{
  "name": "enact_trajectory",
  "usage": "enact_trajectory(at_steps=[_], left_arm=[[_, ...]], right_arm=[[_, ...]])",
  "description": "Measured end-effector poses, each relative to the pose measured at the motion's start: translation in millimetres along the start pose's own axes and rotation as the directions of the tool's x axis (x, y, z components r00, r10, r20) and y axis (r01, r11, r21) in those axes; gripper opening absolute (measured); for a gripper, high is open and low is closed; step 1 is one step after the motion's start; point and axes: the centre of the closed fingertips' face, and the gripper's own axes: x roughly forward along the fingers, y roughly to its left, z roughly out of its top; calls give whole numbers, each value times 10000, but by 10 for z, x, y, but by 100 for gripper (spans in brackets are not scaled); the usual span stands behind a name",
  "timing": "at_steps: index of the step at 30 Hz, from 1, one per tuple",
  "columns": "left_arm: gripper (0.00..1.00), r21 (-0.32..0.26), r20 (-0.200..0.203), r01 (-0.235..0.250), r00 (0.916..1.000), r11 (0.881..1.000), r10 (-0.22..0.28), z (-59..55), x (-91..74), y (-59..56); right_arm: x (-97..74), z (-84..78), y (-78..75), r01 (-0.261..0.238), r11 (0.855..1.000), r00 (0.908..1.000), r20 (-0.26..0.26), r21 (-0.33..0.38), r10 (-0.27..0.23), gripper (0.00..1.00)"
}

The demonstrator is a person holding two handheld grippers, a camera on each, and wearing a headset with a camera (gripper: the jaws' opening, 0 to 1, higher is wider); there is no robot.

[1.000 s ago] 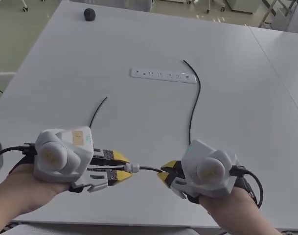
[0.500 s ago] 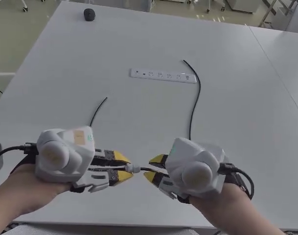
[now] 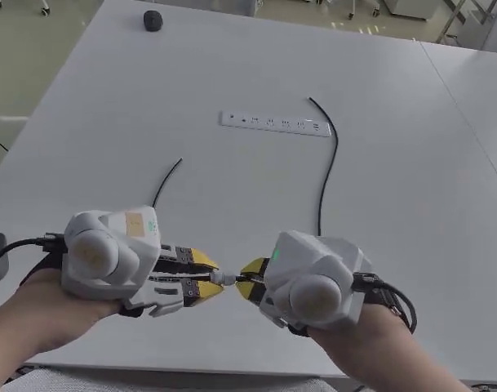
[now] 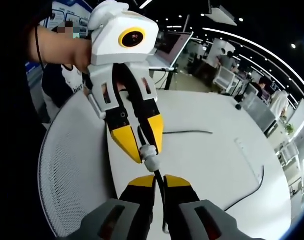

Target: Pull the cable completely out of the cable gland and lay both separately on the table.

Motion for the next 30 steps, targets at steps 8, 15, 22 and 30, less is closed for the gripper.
enact_trajectory(at_steps=[8, 15, 22, 30], left_arm=[[15, 45, 60, 4, 10000, 10000, -5, 25, 13, 14], [15, 50, 57, -13, 10000, 10000, 12, 26, 25, 38], [15, 77, 24, -25, 10000, 10000, 25, 19, 30, 61], [15, 37, 27, -3, 10000, 10000, 3, 7, 43, 69]], right_arm=[[-14, -43, -45, 144, 9978, 9999, 83, 645, -149, 0], [-5, -107, -94, 231, 9911, 9997, 32, 1310, -237, 0], [4, -180, -144, 315, 9804, 9995, 8, 1946, -322, 0], [5, -318, -192, 542, 9679, 9985, -244, 2454, -497, 0]])
